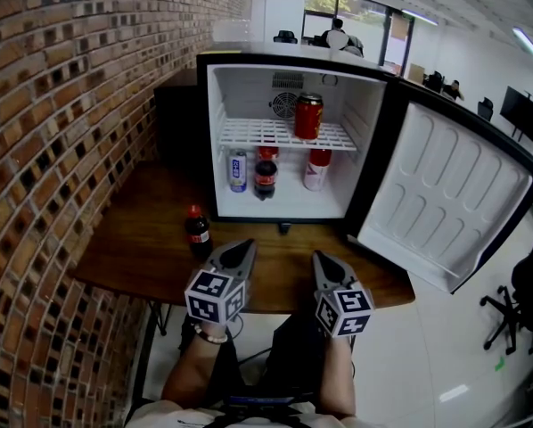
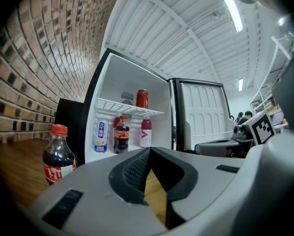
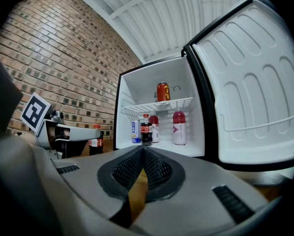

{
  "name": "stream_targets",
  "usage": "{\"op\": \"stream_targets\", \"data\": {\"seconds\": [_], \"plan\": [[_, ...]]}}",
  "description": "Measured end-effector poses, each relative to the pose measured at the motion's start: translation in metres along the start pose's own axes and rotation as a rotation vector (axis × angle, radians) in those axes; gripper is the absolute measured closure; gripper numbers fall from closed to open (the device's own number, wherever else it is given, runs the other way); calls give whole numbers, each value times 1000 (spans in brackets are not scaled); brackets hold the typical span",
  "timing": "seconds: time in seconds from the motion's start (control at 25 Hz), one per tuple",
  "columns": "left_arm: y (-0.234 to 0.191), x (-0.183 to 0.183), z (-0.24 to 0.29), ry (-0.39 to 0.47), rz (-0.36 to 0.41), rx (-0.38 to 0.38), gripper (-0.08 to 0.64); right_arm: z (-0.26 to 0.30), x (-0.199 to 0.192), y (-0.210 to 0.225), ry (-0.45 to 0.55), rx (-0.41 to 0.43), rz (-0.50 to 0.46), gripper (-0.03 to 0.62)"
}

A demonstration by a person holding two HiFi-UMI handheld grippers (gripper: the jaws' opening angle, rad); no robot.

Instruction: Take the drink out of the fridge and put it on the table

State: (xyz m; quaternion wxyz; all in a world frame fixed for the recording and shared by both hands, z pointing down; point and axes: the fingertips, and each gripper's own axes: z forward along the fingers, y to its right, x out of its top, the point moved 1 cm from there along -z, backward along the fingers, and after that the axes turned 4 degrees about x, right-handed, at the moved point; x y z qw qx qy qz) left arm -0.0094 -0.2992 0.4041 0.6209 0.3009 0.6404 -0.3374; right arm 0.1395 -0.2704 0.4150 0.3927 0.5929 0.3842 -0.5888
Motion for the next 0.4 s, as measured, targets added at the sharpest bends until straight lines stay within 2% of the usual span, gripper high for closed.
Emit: {"op": "stream_targets", "data": {"seconds": [0.4], "plan": [[-1, 0, 1, 0, -2, 2, 560, 0, 1, 1, 5, 0, -3, 574]]}}
